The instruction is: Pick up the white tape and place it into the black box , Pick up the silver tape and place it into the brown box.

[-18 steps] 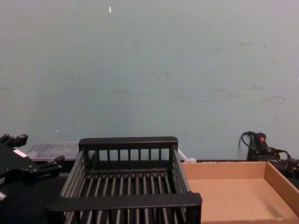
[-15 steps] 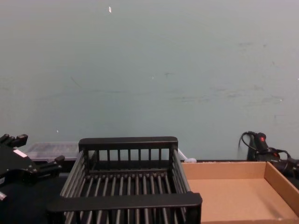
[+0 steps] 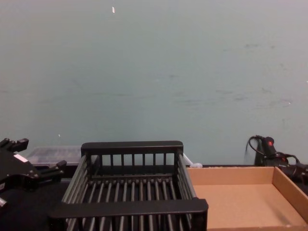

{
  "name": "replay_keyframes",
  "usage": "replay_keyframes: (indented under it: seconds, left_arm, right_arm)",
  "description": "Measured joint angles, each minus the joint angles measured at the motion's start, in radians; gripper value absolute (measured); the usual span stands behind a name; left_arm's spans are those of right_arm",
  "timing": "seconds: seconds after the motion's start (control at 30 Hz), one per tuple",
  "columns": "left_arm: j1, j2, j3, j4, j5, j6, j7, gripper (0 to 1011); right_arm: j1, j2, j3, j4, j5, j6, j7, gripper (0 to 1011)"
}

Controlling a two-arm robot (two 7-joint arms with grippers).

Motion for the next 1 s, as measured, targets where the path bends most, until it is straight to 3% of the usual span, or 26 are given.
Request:
replay_keyframes:
  seconds: [0.77,1.0]
  left_arm:
    - [0.0,0.0,0.0,0.0,0.0,0.0,0.0,1001]
    - [0.0,0.0,0.0,0.0,0.0,0.0,0.0,1001]
  right_arm:
    - [0.0,0.0,0.001,0.0,-0.001,-0.001,0.001,1002]
    - [-0.026,0.014,0.03,-0.042,0.008,0.001,0.034,1002]
